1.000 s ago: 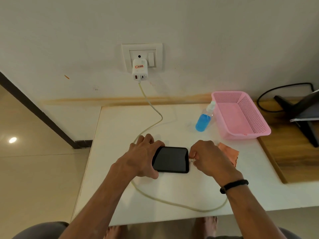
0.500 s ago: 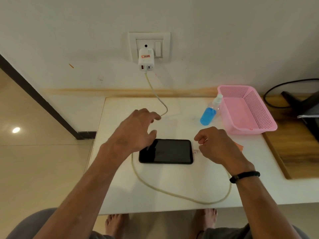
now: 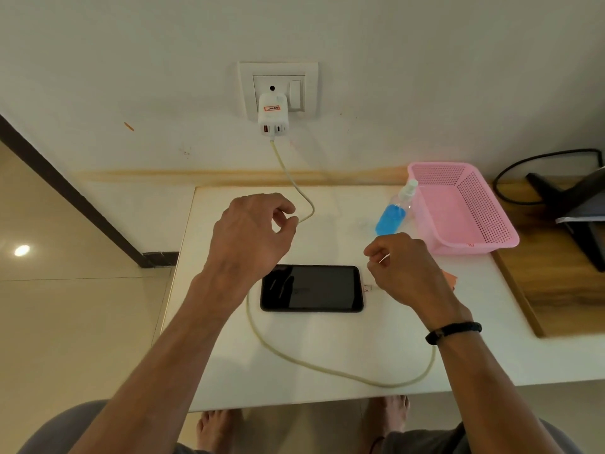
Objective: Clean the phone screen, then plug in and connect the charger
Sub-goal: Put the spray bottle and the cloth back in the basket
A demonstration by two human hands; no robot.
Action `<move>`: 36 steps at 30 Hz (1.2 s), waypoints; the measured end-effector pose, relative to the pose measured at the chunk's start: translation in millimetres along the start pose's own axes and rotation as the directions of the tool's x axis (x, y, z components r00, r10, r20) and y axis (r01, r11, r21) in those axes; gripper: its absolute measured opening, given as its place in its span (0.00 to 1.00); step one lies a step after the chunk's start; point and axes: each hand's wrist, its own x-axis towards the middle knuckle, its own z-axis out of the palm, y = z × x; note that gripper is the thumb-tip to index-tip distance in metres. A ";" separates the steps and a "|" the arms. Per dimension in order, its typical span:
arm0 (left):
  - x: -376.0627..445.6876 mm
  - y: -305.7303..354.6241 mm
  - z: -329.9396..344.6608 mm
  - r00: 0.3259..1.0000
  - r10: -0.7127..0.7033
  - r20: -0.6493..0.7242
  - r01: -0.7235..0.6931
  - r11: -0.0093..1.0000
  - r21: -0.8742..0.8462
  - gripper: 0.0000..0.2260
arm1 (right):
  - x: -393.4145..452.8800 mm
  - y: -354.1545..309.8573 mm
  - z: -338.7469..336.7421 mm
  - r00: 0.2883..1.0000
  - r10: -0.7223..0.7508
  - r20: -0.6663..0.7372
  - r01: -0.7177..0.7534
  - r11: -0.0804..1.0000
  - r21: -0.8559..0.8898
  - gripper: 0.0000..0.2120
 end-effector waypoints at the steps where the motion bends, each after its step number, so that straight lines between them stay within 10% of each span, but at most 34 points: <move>1: -0.4 2.0 0.5 1.000 0.004 0.003 -0.004 1.000 -0.006 0.06 | 0.3 0.4 -1.9 0.999 0.025 -0.042 -0.023 0.999 0.030 0.09; 13: -0.7 51.6 25.1 0.988 0.083 0.131 -0.068 0.991 -0.112 0.07 | 0.3 14.3 -31.4 0.949 0.208 -0.237 -0.149 0.958 0.245 0.11; 23: 2.7 79.6 63.6 0.985 0.066 0.160 -0.045 0.990 -0.133 0.11 | 45.2 12.4 -32.6 0.936 0.160 -0.313 -0.030 0.924 0.381 0.35; 36: -1.9 70.7 66.8 0.953 -0.087 0.289 0.106 0.993 -0.052 0.19 | 54.9 18.4 -37.1 0.907 0.036 -0.420 0.088 0.958 0.272 0.15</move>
